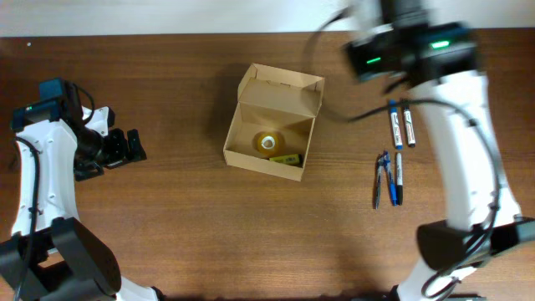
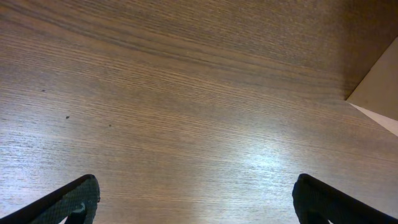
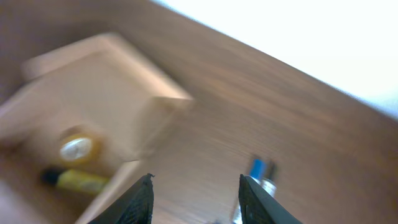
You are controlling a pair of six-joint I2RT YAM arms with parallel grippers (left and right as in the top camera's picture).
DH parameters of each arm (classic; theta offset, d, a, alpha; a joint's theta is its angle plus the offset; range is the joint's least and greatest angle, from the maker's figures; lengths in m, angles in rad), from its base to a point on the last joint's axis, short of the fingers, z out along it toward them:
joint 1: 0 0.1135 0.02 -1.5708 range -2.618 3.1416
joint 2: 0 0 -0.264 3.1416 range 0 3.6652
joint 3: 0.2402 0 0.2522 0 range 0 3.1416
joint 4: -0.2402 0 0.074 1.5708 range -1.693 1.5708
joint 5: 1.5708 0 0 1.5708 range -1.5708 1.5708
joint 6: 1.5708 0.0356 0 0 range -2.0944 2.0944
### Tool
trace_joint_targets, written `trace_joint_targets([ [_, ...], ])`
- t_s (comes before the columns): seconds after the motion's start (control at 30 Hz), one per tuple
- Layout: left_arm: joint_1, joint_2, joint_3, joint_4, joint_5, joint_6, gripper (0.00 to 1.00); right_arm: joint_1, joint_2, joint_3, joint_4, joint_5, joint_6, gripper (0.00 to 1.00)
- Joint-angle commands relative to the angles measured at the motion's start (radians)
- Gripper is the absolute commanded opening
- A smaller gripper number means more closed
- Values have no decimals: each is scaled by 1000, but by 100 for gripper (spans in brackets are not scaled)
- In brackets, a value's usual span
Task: Pack container
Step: 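Lower the highlighter into the box and release it, then move the right gripper down onto the blue whiteboard marker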
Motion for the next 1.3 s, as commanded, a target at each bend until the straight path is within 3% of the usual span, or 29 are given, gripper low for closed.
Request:
trace_joint_targets([
  [0.0,3,-19,-6,0,15,19,100,-144,30,-95,30,-84,62,45],
  [0.17,3,-19,-6,0,15,19,100,-243,36,-308,137,-85,95,45],
  [0.4,3,-19,-6,0,15,19,100,-241,101,-514,273,-53,106,44],
  [0.8,3,-19,-6,0,15,19,100,-275,298,-526,330,-39,128,44],
  [1.27,3,-19,-6,0,15,19,100,-282,341,-526,338,47,128,44],
])
